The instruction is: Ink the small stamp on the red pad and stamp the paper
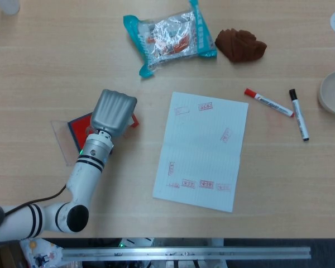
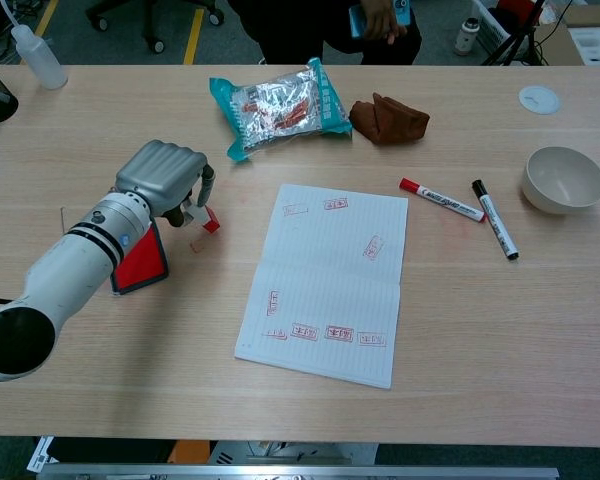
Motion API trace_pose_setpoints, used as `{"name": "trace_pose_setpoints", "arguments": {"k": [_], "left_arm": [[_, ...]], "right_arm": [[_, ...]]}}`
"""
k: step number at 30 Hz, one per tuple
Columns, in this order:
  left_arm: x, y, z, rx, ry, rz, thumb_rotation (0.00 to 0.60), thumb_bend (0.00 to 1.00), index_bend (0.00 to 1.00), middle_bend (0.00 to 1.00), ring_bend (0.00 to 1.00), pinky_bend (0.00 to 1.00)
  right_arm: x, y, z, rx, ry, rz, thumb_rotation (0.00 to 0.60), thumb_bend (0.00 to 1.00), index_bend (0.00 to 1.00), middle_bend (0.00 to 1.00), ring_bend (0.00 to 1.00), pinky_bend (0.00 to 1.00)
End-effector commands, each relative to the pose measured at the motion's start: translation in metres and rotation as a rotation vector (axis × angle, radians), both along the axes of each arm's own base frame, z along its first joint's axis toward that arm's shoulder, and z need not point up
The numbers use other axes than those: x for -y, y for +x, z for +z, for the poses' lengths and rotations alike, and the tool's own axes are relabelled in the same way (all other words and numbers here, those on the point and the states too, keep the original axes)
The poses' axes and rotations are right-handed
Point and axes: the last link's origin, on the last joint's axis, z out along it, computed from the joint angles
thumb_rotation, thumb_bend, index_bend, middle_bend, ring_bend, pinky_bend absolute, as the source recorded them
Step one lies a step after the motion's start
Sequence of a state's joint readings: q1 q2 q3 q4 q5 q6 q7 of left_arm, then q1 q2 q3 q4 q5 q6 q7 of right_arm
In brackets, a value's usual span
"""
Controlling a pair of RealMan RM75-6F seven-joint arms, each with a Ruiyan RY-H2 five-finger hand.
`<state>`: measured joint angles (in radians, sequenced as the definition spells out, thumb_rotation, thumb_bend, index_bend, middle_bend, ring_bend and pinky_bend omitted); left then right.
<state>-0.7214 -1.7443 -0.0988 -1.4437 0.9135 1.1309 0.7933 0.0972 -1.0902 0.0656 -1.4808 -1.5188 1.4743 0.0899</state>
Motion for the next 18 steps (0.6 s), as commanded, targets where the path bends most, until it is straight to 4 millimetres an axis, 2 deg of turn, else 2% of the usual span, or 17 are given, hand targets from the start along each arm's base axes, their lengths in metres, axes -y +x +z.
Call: {"name": "trace_pose_setpoints", "arguments": {"k": [1, 10, 14, 18], "left_arm": [[0.002, -0.005, 0.014, -0.015, 0.02, -0.029, 0.6, 0.27, 0.61, 1.0, 1.0, 1.0], [0.011, -0.035, 0.051, -0.119, 0.041, -0.077, 0.6, 0.27, 0.61, 1.0, 1.0, 1.0], [0.019, -0.046, 0.054, -0.18, 0.028, -0.096, 0.6, 0.27, 0.61, 1.0, 1.0, 1.0], [0.026, -0.052, 0.049, -0.226, 0.02, -0.126, 0.6, 0.27, 0.62, 1.0, 1.0, 1.0]], "right_arm": [[0.001, 0.001, -0.001, 0.002, 0.0, 0.004, 0.6, 0.21, 0.2, 0.33, 0.18, 0.19], [0.003, 0.006, -0.005, 0.006, 0.013, 0.024, 0.6, 0.21, 0.2, 0.33, 0.18, 0.19], [0.003, 0.006, -0.007, 0.007, 0.016, 0.028, 0.6, 0.21, 0.2, 0.33, 0.18, 0.19], [0.003, 0.006, -0.008, 0.009, 0.018, 0.028, 0.6, 0.21, 0.2, 0.33, 0.18, 0.19]]}}
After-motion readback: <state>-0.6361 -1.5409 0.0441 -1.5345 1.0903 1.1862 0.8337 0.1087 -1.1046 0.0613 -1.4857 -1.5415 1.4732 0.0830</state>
